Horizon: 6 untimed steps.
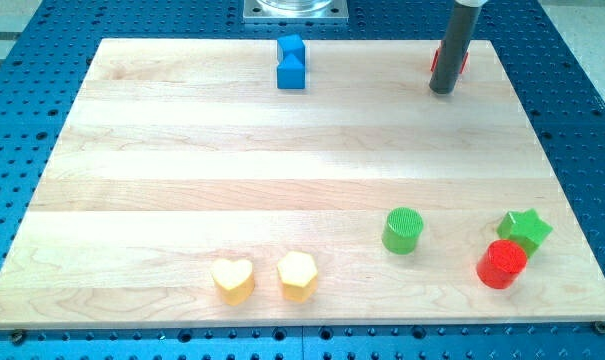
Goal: Slide the red circle to the bottom right of the green circle
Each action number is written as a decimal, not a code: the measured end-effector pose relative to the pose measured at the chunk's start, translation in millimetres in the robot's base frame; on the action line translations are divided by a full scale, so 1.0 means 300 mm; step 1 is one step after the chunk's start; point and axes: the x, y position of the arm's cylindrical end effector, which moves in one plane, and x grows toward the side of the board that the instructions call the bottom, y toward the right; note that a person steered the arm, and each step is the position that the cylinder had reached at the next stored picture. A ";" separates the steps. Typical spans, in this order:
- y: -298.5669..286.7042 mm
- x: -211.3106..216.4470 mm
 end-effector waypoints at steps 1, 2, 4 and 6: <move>-0.001 -0.003; 0.009 0.161; 0.248 0.611; 0.063 0.970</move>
